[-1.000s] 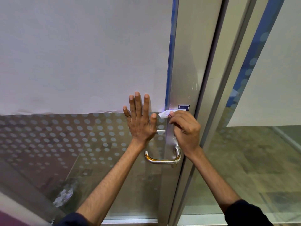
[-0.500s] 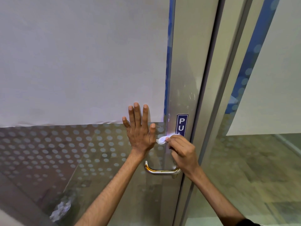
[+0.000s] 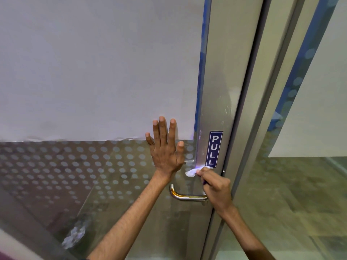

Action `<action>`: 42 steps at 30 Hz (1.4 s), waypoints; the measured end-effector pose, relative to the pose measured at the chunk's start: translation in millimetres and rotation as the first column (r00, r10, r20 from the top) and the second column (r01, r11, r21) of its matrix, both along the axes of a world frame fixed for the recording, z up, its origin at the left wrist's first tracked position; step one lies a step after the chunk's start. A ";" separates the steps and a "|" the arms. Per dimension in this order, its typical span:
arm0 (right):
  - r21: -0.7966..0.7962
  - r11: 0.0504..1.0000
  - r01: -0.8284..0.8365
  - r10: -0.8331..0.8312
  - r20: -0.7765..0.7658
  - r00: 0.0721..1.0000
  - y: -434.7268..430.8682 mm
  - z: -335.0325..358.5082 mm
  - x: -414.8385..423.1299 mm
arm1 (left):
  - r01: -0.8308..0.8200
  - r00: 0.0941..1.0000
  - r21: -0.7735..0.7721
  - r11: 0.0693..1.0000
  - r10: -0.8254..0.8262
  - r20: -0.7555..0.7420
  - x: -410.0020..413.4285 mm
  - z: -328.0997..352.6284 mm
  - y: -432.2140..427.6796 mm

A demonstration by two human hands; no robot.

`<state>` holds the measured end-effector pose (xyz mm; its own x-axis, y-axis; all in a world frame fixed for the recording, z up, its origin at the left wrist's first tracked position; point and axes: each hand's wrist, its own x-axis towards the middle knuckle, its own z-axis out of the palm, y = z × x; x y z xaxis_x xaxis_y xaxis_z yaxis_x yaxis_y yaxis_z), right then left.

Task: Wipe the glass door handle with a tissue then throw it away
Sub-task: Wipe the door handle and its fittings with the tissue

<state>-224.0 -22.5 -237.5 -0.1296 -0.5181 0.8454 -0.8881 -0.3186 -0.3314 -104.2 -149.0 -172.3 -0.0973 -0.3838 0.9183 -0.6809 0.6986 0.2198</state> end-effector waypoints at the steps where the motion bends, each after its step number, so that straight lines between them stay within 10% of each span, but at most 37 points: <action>1: 0.000 1.000 0.005 -0.005 -0.003 1.000 -0.7 1.4 0.6 | 0.002 1.000 0.001 1.000 -0.002 -0.002 0.0 0.7 0.6; 16: -0.277 0.958 0.071 -0.029 0.152 0.988 -22.4 81.6 3.1 | 0.025 0.999 -0.010 1.000 -0.026 -0.019 -0.1 -1.7 0.9; 23: -0.029 0.996 0.082 -0.076 0.158 0.984 0.2 34.0 3.3 | 0.049 0.999 -0.005 0.999 -0.049 -0.022 2.3 -0.9 1.4; 31: 0.202 0.979 0.001 -0.142 0.683 0.716 26.7 31.1 0.9 | 0.066 0.997 0.014 0.998 -0.066 -0.028 2.7 1.1 2.1; 42: 0.528 0.833 0.163 -0.380 0.333 0.863 29.8 7.7 0.2 | 0.080 0.996 0.026 0.996 -0.079 -0.041 3.3 0.4 2.5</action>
